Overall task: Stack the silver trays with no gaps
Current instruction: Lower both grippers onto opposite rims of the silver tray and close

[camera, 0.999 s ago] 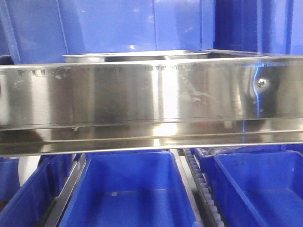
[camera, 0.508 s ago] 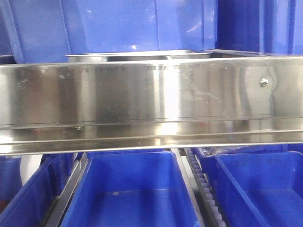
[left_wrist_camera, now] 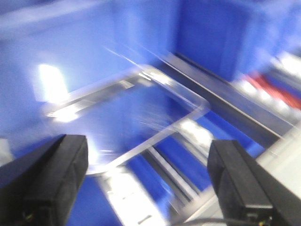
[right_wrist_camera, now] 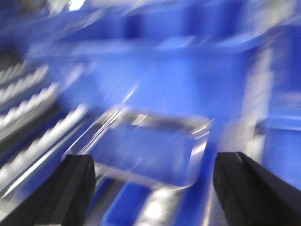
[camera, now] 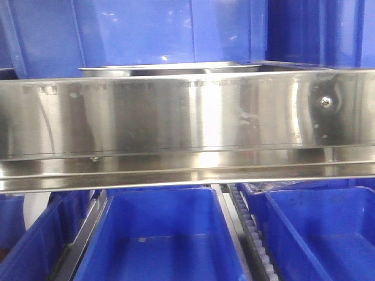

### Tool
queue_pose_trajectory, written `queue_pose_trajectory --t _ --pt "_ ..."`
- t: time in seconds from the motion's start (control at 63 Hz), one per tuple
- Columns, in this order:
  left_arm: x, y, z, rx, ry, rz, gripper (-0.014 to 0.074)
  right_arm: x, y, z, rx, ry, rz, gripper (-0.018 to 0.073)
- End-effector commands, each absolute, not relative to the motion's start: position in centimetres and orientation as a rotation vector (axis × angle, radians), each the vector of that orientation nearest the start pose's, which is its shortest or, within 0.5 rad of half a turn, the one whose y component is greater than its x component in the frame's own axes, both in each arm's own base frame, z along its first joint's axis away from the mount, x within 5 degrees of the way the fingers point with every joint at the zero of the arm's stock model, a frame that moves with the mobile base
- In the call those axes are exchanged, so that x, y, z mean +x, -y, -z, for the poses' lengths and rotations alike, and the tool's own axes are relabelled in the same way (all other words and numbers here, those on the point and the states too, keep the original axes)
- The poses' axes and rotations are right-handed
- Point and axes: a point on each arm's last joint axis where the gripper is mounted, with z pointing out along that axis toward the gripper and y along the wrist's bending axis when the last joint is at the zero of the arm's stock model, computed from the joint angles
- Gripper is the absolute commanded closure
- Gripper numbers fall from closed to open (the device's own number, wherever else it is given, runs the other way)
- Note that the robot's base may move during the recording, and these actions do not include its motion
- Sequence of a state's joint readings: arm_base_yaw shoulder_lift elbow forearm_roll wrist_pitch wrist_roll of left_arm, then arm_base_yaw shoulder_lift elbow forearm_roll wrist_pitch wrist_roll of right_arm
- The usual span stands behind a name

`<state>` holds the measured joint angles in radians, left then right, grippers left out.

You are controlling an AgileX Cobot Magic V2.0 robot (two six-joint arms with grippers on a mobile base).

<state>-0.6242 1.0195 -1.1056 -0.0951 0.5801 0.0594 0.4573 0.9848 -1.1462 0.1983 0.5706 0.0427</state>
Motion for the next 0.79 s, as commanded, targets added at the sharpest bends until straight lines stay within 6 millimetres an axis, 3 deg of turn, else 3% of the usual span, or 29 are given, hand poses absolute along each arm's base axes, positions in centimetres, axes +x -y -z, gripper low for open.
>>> queue_pose_trajectory --t 0.0,0.19,0.397,0.539,0.777 --pt "18.1 14.1 -43.5 0.614 -1.859 0.501 0.0162 19.4 -11.7 -45.1 -0.358 -1.879 -0.585 -0.0054" --pt "23.4 15.1 -43.2 0.504 -2.144 0.452 0.0162 24.6 -14.6 -44.1 -0.395 -2.113 -0.54 -0.0054" --pt "28.3 14.3 -41.4 0.272 -2.391 0.32 0.0162 29.2 -15.5 -42.9 -0.271 -2.275 -0.36 -0.0054" --pt "30.4 14.4 -39.6 0.171 -2.46 0.31 0.0162 31.5 -15.7 -41.8 -0.208 -2.329 -0.234 -0.0054" --pt "32.4 15.2 -37.0 0.172 -2.523 0.271 0.0162 34.3 -16.9 -38.7 -0.18 -2.402 -0.215 -0.0054"
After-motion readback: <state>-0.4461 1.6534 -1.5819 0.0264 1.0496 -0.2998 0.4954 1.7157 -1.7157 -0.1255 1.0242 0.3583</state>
